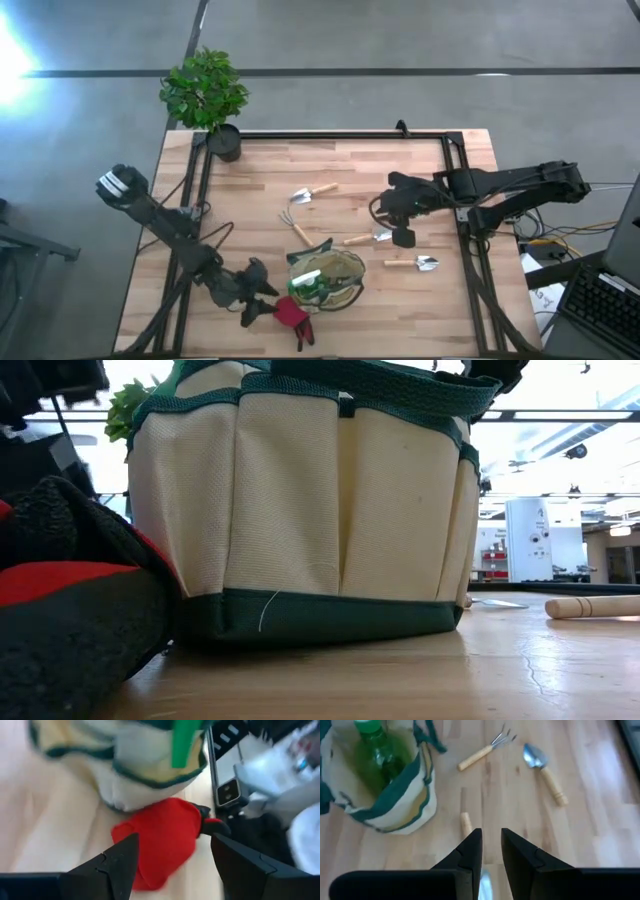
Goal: Pick & Place Garden tools in Gardening bag
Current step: Adjust the gardening bag
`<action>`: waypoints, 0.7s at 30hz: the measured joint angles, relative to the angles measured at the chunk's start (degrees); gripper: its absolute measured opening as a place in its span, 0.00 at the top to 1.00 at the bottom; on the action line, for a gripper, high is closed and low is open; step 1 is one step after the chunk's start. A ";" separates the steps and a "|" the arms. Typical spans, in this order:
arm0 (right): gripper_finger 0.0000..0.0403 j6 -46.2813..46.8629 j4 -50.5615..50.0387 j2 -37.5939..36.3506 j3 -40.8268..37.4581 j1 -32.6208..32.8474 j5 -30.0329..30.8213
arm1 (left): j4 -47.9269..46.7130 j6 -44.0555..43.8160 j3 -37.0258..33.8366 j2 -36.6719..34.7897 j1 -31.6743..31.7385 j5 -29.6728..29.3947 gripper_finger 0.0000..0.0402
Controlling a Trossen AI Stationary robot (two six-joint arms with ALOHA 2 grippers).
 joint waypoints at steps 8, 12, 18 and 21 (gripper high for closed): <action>0.87 -3.83 0.19 -0.02 2.42 -2.37 2.63 | 0.35 18.36 7.13 5.81 3.97 5.81 0.54; 0.88 -6.71 0.11 0.00 3.57 -3.82 2.62 | 0.40 18.71 10.35 8.64 4.93 11.70 0.69; 0.91 -7.90 0.06 -0.02 4.20 -5.77 2.51 | -1.04 18.01 12.12 8.85 4.91 17.96 0.96; 0.91 -8.46 -0.10 -0.02 4.20 -6.61 2.60 | 0.40 20.95 12.14 8.83 4.90 19.47 0.99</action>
